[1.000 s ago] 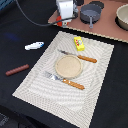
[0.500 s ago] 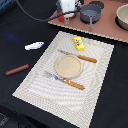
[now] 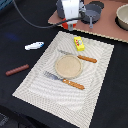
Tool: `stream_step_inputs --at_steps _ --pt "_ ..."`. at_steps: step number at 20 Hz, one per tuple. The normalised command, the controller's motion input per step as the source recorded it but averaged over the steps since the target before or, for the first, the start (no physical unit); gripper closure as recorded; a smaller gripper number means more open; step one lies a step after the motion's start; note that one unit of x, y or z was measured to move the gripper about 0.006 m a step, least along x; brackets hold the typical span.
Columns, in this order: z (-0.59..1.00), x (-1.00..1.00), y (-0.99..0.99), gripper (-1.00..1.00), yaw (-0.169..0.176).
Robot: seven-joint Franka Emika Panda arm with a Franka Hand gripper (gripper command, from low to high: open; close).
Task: Interact with the objects in diverse but meaningful ways.
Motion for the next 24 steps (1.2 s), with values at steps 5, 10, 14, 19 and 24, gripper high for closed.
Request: stream_step_inputs --at_steps 5,10,14,19,24 --pt "0.15 0.89 -0.50 1.00 0.000" --pt "-0.05 0.77 -0.55 1.00 0.000" --pt "-0.13 0.62 -0.54 1.00 0.000" --pt "-0.15 0.38 -0.39 1.00 0.000" --pt "-0.12 0.32 -0.15 1.00 0.000"
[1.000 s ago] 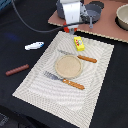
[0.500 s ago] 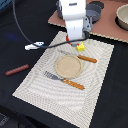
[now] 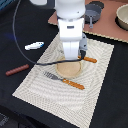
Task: Interact with the objects in diverse but meaningful ways.
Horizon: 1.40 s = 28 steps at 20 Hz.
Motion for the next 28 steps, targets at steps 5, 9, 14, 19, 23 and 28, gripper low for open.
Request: stream_step_inputs --at_steps 5,9,14,19,23,28 --pt "-0.12 0.39 -0.11 1.00 0.000" --pt "0.00 0.54 -0.14 -1.00 -0.003" --pt "0.43 0.63 -0.03 -1.00 -0.005" --pt "0.98 0.48 0.06 -1.00 -0.003" --pt "1.00 0.12 0.19 -1.00 0.002" --pt "0.99 0.00 0.33 -1.00 0.014"
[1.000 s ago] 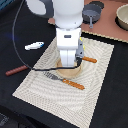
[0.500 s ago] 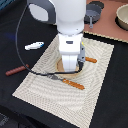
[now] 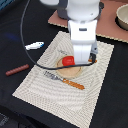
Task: Interact with the objects in diverse but meaningful ways.
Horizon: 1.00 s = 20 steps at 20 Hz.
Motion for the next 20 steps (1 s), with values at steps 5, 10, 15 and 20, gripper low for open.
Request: stream_step_inputs --at_steps 5,10,15,20 --pt "0.43 -0.38 0.47 -1.00 0.026" --pt "0.17 -0.69 0.54 -1.00 0.019" --pt "0.17 -0.98 0.65 -1.00 0.000" --pt "0.03 -1.00 0.64 -1.00 0.000"
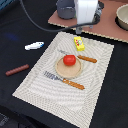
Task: Interact with the objects in diverse but meaningful ways.
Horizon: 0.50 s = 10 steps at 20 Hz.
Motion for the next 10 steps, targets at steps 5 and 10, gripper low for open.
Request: stream_step_inputs --at_steps 5,10 --pt "-0.01 -1.00 0.62 -1.00 0.000" --pt "-0.08 -1.00 0.61 -1.00 0.000"
